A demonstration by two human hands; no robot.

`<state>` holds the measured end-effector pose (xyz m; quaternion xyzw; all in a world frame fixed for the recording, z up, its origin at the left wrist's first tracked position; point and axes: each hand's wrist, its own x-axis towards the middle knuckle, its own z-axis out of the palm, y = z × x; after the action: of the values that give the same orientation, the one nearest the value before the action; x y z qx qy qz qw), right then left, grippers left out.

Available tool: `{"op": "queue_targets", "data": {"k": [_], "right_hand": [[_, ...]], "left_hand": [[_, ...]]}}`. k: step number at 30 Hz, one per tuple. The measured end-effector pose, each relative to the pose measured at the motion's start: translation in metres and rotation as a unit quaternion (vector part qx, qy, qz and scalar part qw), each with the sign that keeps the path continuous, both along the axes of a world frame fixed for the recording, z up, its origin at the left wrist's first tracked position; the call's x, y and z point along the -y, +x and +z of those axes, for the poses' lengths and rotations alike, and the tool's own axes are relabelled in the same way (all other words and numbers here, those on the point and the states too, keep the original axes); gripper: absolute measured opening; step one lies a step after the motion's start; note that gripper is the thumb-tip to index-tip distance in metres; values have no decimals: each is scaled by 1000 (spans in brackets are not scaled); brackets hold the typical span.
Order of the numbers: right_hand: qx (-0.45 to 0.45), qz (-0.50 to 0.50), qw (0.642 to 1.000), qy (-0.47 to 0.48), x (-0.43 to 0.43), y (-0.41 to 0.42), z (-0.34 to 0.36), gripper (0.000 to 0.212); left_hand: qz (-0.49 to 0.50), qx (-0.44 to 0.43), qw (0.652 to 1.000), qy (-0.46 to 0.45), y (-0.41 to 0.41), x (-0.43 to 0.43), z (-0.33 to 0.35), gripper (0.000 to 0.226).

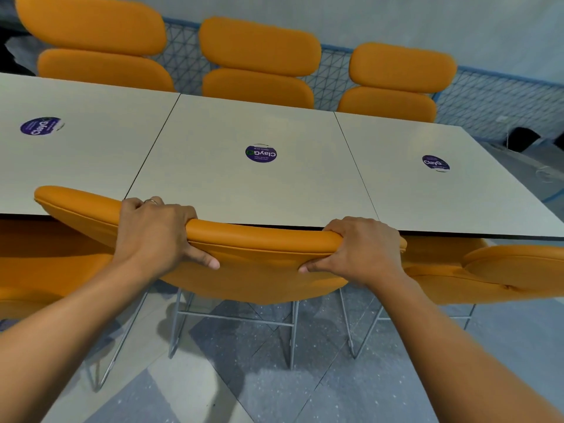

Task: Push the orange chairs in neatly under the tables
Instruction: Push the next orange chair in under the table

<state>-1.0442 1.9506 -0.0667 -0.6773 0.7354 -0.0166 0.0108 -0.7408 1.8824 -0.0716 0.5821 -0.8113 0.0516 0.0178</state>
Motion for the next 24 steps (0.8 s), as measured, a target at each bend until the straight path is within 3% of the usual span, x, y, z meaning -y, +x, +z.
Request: {"op": "queue_targets", "data": {"k": [5, 14, 24], "right_hand": [[-6, 18, 1000, 19, -1, -13, 2, 81], [17, 17, 1000, 6, -7, -48, 3, 76], [23, -32, 999, 3, -12, -42, 3, 77]], "left_hand": [[17, -18, 1000, 11, -11, -16, -1, 77], [41, -17, 999, -2, -45, -41, 0, 94], [28, -22, 999, -21, -40, -29, -9, 84]]}}
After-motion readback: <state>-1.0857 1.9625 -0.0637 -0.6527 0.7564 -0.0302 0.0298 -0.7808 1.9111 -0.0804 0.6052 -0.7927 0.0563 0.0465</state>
